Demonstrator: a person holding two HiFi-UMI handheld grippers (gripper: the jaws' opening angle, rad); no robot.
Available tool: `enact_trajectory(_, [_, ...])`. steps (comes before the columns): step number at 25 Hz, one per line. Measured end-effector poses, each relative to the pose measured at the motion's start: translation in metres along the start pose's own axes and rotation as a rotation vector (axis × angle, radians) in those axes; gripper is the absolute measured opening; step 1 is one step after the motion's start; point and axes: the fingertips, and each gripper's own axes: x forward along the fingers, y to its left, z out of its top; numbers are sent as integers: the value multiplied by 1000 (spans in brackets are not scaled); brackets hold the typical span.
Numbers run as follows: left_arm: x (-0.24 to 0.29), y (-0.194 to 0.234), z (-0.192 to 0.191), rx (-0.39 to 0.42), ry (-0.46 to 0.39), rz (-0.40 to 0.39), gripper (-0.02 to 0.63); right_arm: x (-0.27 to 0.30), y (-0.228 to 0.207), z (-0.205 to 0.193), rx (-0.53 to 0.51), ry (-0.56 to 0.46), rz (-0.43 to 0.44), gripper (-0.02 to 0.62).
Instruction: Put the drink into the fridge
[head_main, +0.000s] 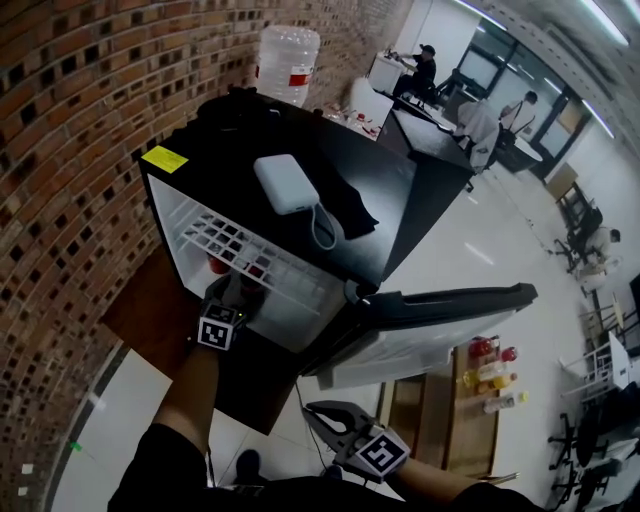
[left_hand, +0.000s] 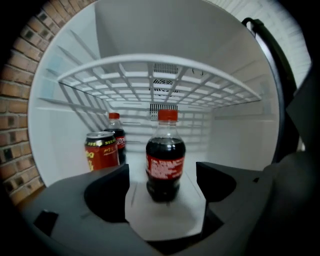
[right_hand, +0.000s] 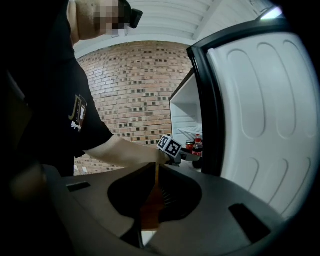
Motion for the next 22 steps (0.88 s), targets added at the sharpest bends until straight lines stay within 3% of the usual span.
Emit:
enact_trajectory(4, [-50,-22,-8,-32,2,-36,419,-15,1,4,3,-8,-1,37])
enact_trajectory(8, [-109,-71,-18,-85,-17,-150,390,-39,1,12,-11,-23,-2,37])
enact_trajectory(16, [-220,-182,-6,-118,-74,-253,248,-111,-5,13,11,-32,-46,37])
enact_trajectory(19, [-245,-218,15,-80,-122,-284,170,-142,-6,10,33,-43,-64,37])
enact_trajectory(22, [-266,-250,39,-91,-175,-326,97,-173,-6,7,52,-54,-82,17])
